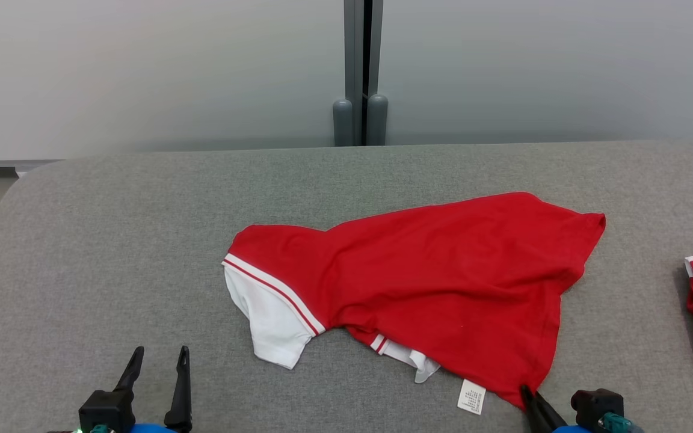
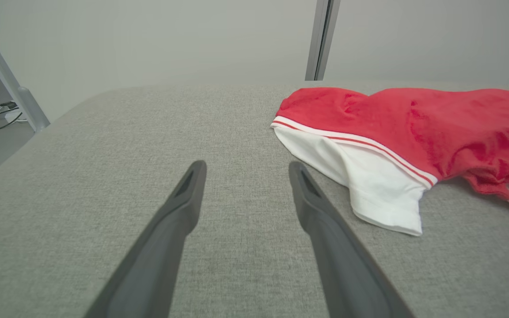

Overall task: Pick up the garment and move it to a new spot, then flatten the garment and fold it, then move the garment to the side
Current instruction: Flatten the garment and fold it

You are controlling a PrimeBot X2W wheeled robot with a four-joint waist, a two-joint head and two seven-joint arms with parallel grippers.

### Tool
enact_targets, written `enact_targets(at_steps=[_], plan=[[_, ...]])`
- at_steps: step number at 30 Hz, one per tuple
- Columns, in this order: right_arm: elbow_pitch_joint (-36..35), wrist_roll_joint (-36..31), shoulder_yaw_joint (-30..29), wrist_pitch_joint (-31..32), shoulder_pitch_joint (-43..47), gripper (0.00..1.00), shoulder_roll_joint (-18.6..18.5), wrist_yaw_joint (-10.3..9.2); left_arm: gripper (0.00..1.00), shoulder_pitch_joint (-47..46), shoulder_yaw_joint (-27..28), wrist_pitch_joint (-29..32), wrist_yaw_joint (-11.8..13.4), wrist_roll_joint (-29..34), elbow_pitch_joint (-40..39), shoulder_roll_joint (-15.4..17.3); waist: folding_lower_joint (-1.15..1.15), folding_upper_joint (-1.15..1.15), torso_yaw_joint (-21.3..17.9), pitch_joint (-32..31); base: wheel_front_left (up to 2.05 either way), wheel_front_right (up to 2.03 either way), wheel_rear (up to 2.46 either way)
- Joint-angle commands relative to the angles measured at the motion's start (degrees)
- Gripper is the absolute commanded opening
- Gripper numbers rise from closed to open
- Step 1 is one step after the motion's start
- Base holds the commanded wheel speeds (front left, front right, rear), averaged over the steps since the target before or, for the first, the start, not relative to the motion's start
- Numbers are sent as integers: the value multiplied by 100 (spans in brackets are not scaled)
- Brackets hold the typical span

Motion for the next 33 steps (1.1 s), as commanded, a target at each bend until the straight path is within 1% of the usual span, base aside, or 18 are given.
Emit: enact_targets(at_steps=[1,3,8,10,13,14,15,16,19,23,26,29,33], plan=[[47,-115,-155,103,109,0,1,-10,100,-30,20,-14,-45,-43,-9,-9,0,0,-55,-7,0,0,0],[-113,-239,-526,79,142,0,-42,-15,100,-4,-23,-14,-46,-84,7,-44,0,0,-133,-9,0,0,0],[-468,-833,-1384,62,232,0,-6,-9,100,7,-200,-14,-31,-202,47,-67,0,0,-336,2,0,0,0],[-540,-1004,-1580,60,252,0,0,-8,100,-17,-275,-14,-32,-252,89,-60,0,0,-407,17,0,0,0],[-652,-1098,-1685,59,195,0,-1,-8,100,-85,-392,-14,-31,-363,119,-34,0,0,-498,71,0,0,0],[-727,-1067,-1671,59,158,7,-1,-8,100,-110,-418,-13,-31,-400,129,-18,0,0,-524,89,0,0,0],[-815,-1038,-1660,59,145,79,-1,-8,100,-132,-450,-14,-31,-415,139,1,0,0,-545,100,0,0,0],[-935,-1002,-1637,59,137,100,0,-8,100,-148,-463,-14,-32,-440,147,14,0,0,-567,107,0,0,0],[-1502,-881,-1553,59,152,100,-1,-5,100,-169,-482,-14,-32,-479,157,42,0,0,-611,120,0,0,0],[-2513,-680,-1327,58,290,100,2,-5,100,-229,-464,-14,-32,-527,175,95,0,0,-651,142,0,0,0],[-3048,-517,-1161,59,395,100,1,-5,100,-255,-474,-14,-32,-560,165,112,0,0,-675,166,0,0,0],[-3236,-388,-1026,59,476,100,1,-5,100,-198,-608,-14,-32,-680,206,150,0,0,-697,179,0,0,0],[-3246,-345,-929,59,535,100,1,-5,100,-136,-822,-14,-32,-856,268,220,0,0,-711,196,0,0,0]])
